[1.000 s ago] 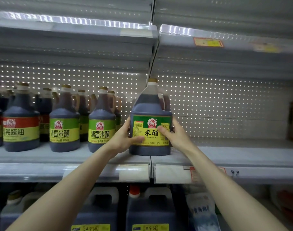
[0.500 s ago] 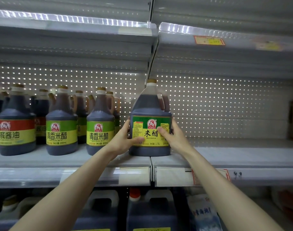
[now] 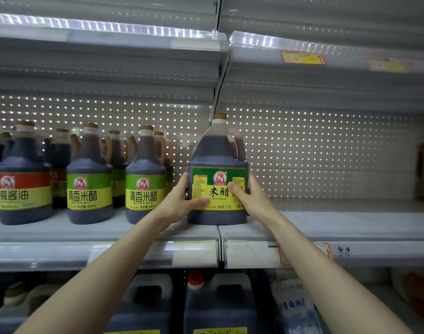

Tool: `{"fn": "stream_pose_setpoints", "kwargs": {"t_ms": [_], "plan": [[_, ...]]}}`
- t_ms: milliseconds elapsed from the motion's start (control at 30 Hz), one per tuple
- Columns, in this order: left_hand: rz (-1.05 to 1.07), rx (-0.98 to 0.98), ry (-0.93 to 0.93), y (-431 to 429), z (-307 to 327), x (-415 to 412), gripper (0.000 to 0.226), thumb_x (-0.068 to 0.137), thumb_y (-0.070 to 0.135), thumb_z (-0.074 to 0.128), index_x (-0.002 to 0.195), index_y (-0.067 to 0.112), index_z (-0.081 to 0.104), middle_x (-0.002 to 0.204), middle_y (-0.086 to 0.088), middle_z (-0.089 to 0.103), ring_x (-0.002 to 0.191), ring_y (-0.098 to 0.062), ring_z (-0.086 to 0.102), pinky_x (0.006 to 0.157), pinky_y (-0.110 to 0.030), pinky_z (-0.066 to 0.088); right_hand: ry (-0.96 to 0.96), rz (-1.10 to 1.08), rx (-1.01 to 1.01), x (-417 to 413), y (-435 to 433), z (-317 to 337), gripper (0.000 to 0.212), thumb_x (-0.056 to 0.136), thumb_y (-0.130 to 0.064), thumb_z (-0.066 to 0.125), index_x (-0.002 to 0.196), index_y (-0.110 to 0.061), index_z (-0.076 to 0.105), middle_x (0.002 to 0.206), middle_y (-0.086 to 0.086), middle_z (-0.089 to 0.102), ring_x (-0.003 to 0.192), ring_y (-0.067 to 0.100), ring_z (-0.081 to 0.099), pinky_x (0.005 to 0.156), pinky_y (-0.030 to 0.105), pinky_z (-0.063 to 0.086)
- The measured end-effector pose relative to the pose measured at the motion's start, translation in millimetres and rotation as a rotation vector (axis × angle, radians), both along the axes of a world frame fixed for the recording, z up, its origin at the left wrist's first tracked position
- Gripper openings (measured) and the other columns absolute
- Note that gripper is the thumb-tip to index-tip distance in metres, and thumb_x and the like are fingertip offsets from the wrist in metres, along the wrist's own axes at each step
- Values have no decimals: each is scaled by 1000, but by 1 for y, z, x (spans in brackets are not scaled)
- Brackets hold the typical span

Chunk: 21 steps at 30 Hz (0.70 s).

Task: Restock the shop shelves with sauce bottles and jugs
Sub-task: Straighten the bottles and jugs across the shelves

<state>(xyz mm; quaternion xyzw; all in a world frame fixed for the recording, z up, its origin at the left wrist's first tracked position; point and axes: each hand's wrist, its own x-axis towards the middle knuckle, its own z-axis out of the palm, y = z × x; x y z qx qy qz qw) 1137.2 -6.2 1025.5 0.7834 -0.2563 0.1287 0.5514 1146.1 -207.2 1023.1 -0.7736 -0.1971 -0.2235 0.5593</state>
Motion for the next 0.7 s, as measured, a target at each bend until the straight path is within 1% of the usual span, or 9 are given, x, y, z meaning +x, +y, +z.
{"fn": "stream_pose_setpoints", "kwargs": {"t_ms": [133, 300, 400, 467, 533, 600, 700], "plan": [[5, 7, 1, -1, 1, 0, 55, 85, 10, 67, 126, 33, 37, 107, 14, 62, 97, 2, 57, 92, -31, 48, 4, 4, 12, -1, 1, 0, 46, 92, -35, 59, 134, -27, 41, 104, -20, 63, 96, 0, 62, 88, 28, 50], [18, 19, -2, -1, 0, 0, 58, 85, 12, 68, 131, 29, 37, 108, 13, 62, 97, 2, 58, 92, -31, 48, 12, 19, 20, -2, 1, 0, 43, 93, -33, 58, 133, -27, 42, 106, -17, 63, 96, 1, 62, 87, 25, 50], [36, 25, -2, 0, 0, 1, 60, 85, 14, 69, 134, 27, 37, 112, 11, 63, 100, -1, 59, 96, -34, 49, 20, 18, 25, -2, 1, 0, 44, 93, -34, 58, 133, -28, 41, 107, -16, 63, 97, 3, 62, 89, 28, 50], [41, 30, -2, 0, 0, 1, 60, 84, 14, 70, 133, 27, 37, 111, 12, 63, 100, -1, 59, 97, -35, 49, 15, 19, 26, -2, 1, 0, 44, 93, -34, 58, 133, -27, 42, 107, -17, 63, 98, 2, 62, 89, 28, 50], [42, 32, 2, 0, 0, 1, 62, 85, 14, 69, 136, 24, 36, 112, 10, 62, 99, 0, 58, 97, -35, 48, 20, 18, 24, -2, 0, 0, 46, 93, -35, 58, 134, -27, 41, 109, -14, 64, 99, 5, 62, 89, 29, 50], [47, 36, 1, 0, 0, 1, 65, 85, 14, 69, 139, 22, 35, 117, 7, 62, 101, -3, 58, 99, -36, 47, 24, 17, 18, -2, 0, 0, 46, 93, -35, 58, 135, -26, 40, 111, -11, 63, 101, 8, 62, 90, 30, 50], [55, 40, 0, 0, 0, 1, 68, 85, 15, 69, 141, 22, 33, 120, 6, 61, 104, -6, 58, 101, -38, 47, 27, 16, 18, -1, 0, 0, 44, 93, -35, 58, 133, -27, 41, 114, -9, 64, 103, 10, 63, 95, 35, 51]]}}
